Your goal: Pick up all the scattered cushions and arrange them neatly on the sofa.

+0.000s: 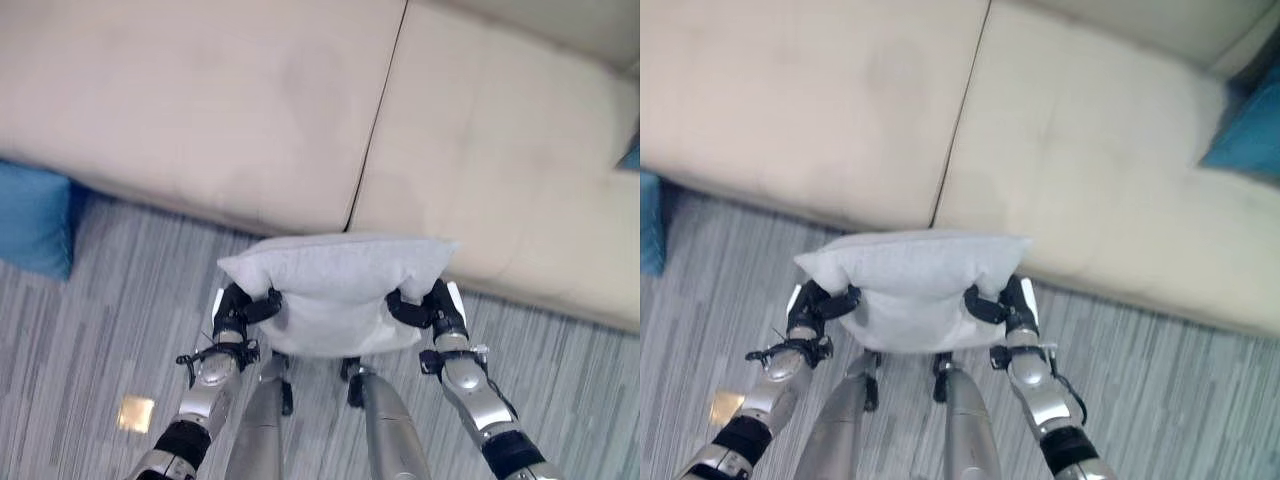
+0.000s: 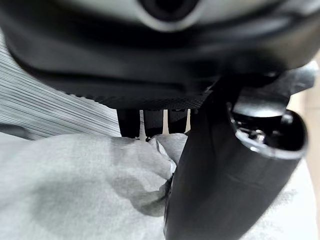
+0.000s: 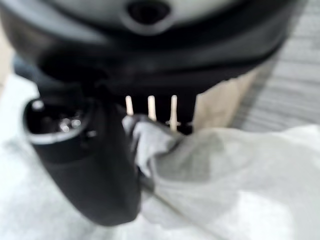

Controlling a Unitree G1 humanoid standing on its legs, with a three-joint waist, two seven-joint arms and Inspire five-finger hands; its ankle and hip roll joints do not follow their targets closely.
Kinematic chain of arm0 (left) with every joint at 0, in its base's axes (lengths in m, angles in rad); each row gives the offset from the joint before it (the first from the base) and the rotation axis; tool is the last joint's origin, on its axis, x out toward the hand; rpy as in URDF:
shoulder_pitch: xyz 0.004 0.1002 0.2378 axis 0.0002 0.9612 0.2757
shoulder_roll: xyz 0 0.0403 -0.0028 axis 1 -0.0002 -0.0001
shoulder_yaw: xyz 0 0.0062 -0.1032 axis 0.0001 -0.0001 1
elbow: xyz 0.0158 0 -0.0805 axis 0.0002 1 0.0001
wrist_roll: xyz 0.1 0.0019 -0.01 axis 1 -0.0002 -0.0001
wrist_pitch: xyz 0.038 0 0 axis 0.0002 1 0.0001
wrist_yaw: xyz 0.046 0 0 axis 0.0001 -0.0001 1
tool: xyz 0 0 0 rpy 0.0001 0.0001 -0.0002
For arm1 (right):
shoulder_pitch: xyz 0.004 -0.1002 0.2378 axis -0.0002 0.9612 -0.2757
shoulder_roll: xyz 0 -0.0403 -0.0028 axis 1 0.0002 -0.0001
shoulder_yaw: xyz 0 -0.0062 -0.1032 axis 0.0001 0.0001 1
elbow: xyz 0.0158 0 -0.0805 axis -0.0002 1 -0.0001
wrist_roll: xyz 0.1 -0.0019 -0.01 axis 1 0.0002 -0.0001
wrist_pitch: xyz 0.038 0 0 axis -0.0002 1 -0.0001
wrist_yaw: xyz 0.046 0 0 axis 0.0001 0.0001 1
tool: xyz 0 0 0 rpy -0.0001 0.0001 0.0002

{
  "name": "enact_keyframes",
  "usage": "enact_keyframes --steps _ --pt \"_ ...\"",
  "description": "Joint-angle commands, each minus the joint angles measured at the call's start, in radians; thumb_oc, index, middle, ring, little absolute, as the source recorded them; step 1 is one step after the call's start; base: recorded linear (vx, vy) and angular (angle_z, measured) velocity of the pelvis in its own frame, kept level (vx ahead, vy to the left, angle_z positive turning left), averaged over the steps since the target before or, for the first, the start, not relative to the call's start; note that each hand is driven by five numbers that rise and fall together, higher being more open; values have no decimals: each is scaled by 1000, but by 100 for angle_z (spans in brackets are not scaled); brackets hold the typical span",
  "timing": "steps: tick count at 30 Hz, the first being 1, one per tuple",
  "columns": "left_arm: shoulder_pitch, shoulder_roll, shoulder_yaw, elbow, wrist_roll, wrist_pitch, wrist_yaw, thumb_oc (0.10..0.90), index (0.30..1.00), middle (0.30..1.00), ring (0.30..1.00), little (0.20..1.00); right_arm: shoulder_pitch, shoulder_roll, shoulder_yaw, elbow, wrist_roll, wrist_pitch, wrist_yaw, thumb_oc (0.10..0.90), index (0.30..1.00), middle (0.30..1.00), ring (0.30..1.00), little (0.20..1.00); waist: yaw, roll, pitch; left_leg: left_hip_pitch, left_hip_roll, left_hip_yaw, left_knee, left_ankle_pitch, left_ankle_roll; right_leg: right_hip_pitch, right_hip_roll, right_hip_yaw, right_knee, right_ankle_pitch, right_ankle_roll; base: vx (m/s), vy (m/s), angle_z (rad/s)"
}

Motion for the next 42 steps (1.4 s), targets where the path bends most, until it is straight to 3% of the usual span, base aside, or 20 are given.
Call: enact_keyframes --steps 1,3,4,6,9,13,14,16,19,22,27,28,29,30,33,37,42 --pt "-87 -37 -32 -72 40 -81 -76 400 300 300 300 300 -98 -12 -46 -127 -16 -127 16 400 300 300 300 300 -15 25 -41 56 28 -39 50 -128 -49 76 -7 5 -108 83 67 63 -95 -6" --pt "-43 -30 -27 -92 55 -77 -93 400 300 300 300 300 -46 -21 -57 -163 -22 -133 42 400 300 300 300 300 -23 26 -67 158 52 -20 9 -120 -60 178 12 1 -156 78 66 104 -128 -11" --pt "-43 -30 -27 -93 55 -77 -93 400 300 300 300 300 -46 -21 -57 -164 -22 -133 42 400 300 300 300 300 -24 26 -68 158 52 -21 5 -115 -60 178 12 0 -160 82 66 163 -173 -19" --pt "14 -27 -19 -119 64 -70 -112 400 300 300 300 300 29 -38 -73 -191 -61 -130 65 400 300 300 300 300 -33 23 -112 271 90 2 -20 -103 -80 319 51 3 -233 64 54 177 -215 -19" --pt "35 -32 -25 -128 62 -66 -115 400 300 300 300 300 75 -40 -85 -190 -54 -129 68 400 300 300 300 300 -32 18 -124 280 119 4 41 -57 -96 399 71 -1 -275 55 38 64 -131 -2" --pt "63 -41 -22 -131 61 -61 -108 400 300 300 300 300 109 -31 -89 -184 -22 -123 89 400 300 300 300 300 -27 14 -136 280 104 -22 98 -61 -89 442 68 8 -287 58 32 47 -26 -6" --pt "81 -47 -21 -121 63 -59 -108 400 300 300 300 300 117 -25 -85 -167 -18 -120 95 400 300 300 300 300 -20 13 -142 272 74 -34 75 -85 -81 461 69 13 -299 55 34 121 23 -7" --pt "98 -48 -22 -108 75 -49 -115 400 300 300 300 300 123 -23 -86 -152 -17 -114 101 400 300 300 300 300 -18 23 -164 294 66 -13 -9 -78 -80 493 75 9 -323 52 41 184 55 2" --pt "91 -50 -30 -90 100 -33 -110 400 300 300 300 300 122 -17 -92 -156 -10 -108 87 400 300 300 300 300 -9 28 -164 237 56 55 -48 -11 -86 536 83 16 -350 40 42 101 79 9" --pt "115 -56 -22 -95 109 -39 -104 400 300 300 300 300 130 -4 -90 -183 -14 -104 83 400 300 300 300 300 0 31 -185 278 46 56 -97 -18 -74 557 76 23 -347 33 56 198 149 -16" --pt "142 -44 -18 -120 120 -35 -109 400 300 300 300 300 139 14 -95 -209 -13 -101 93 400 300 300 300 300 4 25 -195 336 25 70 -104 -55 -44 566 45 49 -292 28 81 152 140 -41" --pt "146 -41 -15 -125 120 -34 -110 400 300 300 300 300 141 19 -95 -211 -15 -100 97 400 300 300 300 300 9 22 -193 345 22 75 -100 -64 -36 556 37 54 -255 30 90 93 160 -20" --pt "142 -29 -10 -139 125 -33 -104 400 300 300 300 300 125 28 -85 -216 -17 -98 103 400 300 300 300 300 8 22 -173 365 18 84 -86 -85 -10 508 23 76 -121 77 112 111 196 -24" --pt "144 -24 -6 -145 121 -34 -104 400 300 300 300 300 119 32 -80 -220 -14 -98 105 400 300 300 300 300 7 26 -163 374 20 86 -82 -91 0 483 22 85 -66 90 117 92 181 -14" --pt "138 -15 6 -150 127 -38 -96 400 300 300 300 300 104 49 -63 -219 -17 -104 107 400 300 300 300 300 9 37 -146 403 25 95 -76 -115 18 416 15 75 22 106 119 76 76 -19" --pt "141 -19 7 -143 126 -43 -96 400 300 300 300 300 84 38 -53 -212 -26 -102 107 400 300 300 300 300 2 39 -155 459 7 96 -100 -144 21 377 24 34 -104 89 103 192 22 -21" --pt "138 -33 6 -141 129 -43 -99 400 300 300 300 300 80 16 -52 -226 -31 -100 105 400 300 300 300 300 -24 36 -151 542 -23 70 -120 -185 17 318 61 16 -285 164 116 204 -36 -4"
